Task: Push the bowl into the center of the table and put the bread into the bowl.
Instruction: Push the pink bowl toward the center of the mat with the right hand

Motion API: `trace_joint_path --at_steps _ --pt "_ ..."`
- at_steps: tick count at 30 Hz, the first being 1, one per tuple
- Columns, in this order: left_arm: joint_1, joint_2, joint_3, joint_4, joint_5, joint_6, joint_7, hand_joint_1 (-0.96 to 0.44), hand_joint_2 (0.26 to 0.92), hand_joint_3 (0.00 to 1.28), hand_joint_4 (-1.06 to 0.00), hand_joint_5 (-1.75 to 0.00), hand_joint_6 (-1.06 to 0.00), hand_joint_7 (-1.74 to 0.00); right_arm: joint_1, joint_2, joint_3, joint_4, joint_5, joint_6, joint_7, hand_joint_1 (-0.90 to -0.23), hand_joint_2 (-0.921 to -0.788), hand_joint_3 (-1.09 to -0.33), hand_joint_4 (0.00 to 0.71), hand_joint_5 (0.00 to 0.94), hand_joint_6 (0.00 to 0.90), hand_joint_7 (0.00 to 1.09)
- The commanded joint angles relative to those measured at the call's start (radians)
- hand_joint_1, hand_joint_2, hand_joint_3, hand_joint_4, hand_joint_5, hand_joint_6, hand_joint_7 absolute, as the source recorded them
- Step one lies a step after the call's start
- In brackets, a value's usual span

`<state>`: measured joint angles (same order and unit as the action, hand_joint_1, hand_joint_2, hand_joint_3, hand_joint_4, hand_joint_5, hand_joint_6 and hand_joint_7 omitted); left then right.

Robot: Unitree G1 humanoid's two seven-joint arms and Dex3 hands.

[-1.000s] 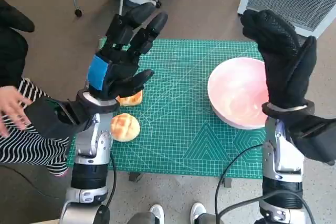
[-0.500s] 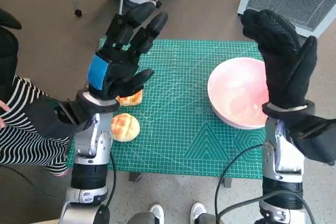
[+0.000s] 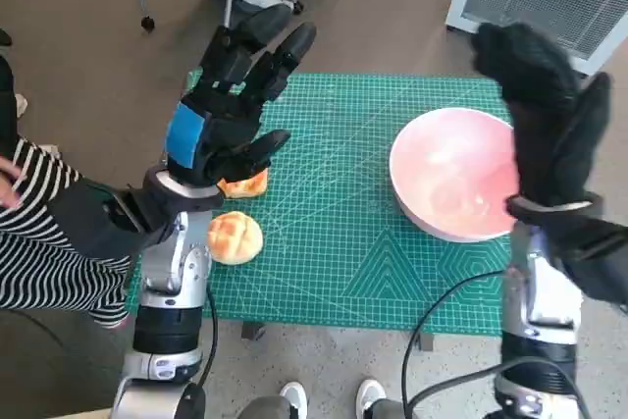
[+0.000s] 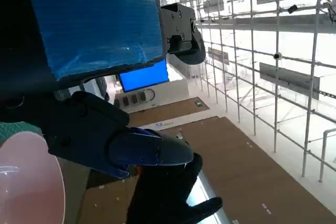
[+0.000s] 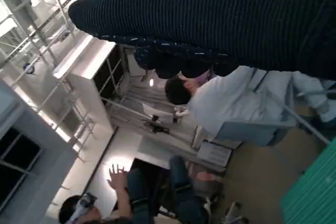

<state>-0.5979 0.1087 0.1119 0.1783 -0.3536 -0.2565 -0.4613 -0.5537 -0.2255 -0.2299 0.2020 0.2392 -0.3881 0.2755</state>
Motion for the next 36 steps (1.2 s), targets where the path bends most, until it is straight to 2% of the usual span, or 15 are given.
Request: trace_joint_path --at_steps 1,4,6,10,14,21,26,36 --pt "0.012 0.005 -0.004 -0.017 0.009 -0.005 0.001 -0.57 0.921 0.27 -0.18 -0.18 0.00 -0.65 0.024 -0.053 -0.064 0.105 -0.045 -0.056 -0.057 -0.772 -0.921 -0.734 0.192 0.001 0.040 0.53" --pt "0.015 0.006 -0.004 -0.017 0.010 -0.009 0.000 -0.57 0.921 0.27 -0.17 -0.18 0.00 -0.65 0.017 -0.075 -0.090 0.163 -0.077 -0.093 -0.104 -0.755 -0.921 -0.785 0.182 0.000 0.018 0.54" --pt "0.017 0.008 -0.002 -0.016 0.009 -0.013 -0.002 -0.58 0.921 0.27 -0.17 -0.19 0.00 -0.65 0.002 -0.102 -0.124 0.262 -0.086 -0.128 -0.140 -0.747 -0.921 -0.808 0.175 0.000 0.009 0.54" --pt "0.020 0.011 0.000 -0.016 0.006 -0.017 -0.007 -0.59 0.921 0.27 -0.17 -0.19 0.00 -0.64 -0.032 -0.136 -0.160 0.413 -0.076 -0.183 -0.161 -0.740 -0.921 -0.834 0.145 0.000 0.001 0.53" --pt "0.020 0.016 0.009 -0.001 -0.004 -0.021 -0.020 -0.59 0.921 0.27 -0.17 -0.20 0.00 -0.63 -0.075 -0.168 -0.192 0.591 -0.070 -0.208 -0.197 -0.712 -0.921 -0.871 0.115 0.005 0.000 0.49" --pt "0.027 0.020 0.021 0.001 -0.013 -0.021 -0.030 -0.59 0.921 0.26 -0.17 -0.20 0.00 -0.63 -0.120 -0.198 -0.222 0.824 -0.049 -0.173 -0.208 -0.659 -0.921 -0.938 0.097 0.007 -0.001 0.48" --pt "0.033 0.022 0.029 -0.004 -0.013 -0.018 -0.031 -0.60 0.921 0.26 -0.17 -0.20 0.00 -0.63 -0.145 -0.199 -0.242 0.946 -0.030 -0.134 -0.200 -0.655 -0.921 -0.950 0.094 0.005 -0.001 0.44" --pt "0.039 0.032 0.032 -0.007 -0.002 -0.026 -0.026 -0.59 0.921 0.25 -0.17 -0.19 0.00 -0.61 -0.190 -0.135 -0.250 1.047 0.002 -0.048 -0.180 -0.673 -0.921 -0.930 0.110 0.011 0.019 0.44"
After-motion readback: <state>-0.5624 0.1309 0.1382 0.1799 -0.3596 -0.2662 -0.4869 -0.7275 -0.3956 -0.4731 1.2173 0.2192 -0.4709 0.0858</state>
